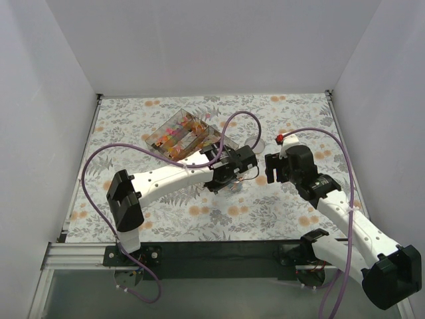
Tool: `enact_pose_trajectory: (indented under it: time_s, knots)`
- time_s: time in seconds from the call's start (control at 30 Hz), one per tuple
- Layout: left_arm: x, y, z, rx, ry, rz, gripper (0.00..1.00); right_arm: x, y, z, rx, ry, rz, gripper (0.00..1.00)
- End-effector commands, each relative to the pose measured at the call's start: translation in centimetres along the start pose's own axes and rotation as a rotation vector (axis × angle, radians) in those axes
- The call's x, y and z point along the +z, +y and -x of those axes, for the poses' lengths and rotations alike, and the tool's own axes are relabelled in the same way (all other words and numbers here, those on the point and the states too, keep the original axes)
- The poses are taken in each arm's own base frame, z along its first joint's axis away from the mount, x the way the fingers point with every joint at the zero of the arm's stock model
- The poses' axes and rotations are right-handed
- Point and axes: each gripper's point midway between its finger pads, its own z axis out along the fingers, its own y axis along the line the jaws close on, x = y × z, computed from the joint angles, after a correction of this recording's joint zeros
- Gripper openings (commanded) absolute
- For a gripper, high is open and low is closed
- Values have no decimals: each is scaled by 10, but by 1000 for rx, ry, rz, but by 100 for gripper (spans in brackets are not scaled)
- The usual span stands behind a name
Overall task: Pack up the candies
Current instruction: Place the fake candies in the packing bottle.
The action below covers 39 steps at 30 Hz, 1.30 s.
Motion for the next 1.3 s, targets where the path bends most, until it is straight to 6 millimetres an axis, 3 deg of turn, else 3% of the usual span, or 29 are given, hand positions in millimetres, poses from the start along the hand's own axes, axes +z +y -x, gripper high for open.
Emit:
enact_pose_trajectory:
  time_s: [0.0,0.73,1.27]
  knots:
    - [-13,14,-3,7,-2,77,0,-3,2,6,9,-38,17,81]
    - [-6,17,-16,174,50,218,0,-2,3,3,5,-33,24,80]
    - [-8,26,-9,250,52,303,0,-2,9,2,13,-37,56,80]
